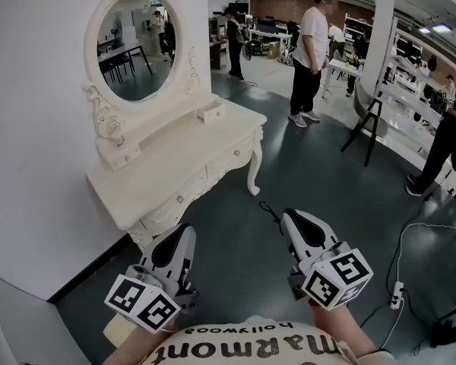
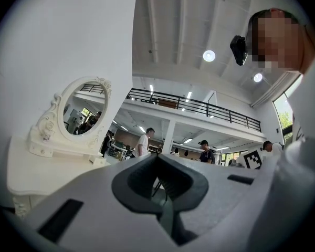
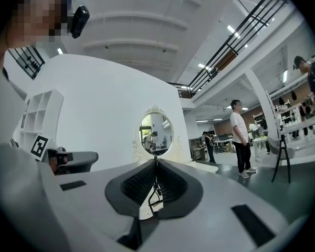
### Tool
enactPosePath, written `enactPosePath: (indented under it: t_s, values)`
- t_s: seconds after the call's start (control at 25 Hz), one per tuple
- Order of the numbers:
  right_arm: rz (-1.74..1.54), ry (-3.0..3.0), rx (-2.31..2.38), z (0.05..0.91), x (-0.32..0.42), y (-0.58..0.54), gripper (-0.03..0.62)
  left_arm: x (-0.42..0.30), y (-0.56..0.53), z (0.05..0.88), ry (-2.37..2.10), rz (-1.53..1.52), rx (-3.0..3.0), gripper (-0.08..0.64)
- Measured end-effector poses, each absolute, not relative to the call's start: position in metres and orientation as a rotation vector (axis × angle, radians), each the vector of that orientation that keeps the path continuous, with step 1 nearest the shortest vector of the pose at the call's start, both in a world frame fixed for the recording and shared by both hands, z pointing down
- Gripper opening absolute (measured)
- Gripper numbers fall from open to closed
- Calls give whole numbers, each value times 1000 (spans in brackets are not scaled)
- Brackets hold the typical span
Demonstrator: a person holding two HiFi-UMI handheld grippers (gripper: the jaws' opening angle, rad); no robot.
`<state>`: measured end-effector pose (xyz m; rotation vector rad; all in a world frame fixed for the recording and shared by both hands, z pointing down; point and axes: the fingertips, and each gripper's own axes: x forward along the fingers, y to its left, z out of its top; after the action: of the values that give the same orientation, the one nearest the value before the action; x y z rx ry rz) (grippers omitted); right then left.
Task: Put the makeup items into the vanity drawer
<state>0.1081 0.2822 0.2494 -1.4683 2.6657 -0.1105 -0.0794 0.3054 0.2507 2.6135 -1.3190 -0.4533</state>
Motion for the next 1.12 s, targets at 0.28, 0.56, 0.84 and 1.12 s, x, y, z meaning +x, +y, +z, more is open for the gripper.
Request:
enactPosePath:
  t_s: [0.28,0.56,0.84,1.12]
  values:
    - [-174,2636,-1487,265,108,244,34,-84,271,269,-1315,-426,2568,9]
    - [-163,2664,-1430,263,117,205,32,-77,235,262,-1381,-440,2563,9]
    - [-153,2695,-1364,256,136,143,33,-57,182,254,-1450,-465,2541,8]
    - [-93,2725,-1268,238,153,83,32,-40,135,245,-1526,-506,2519,9]
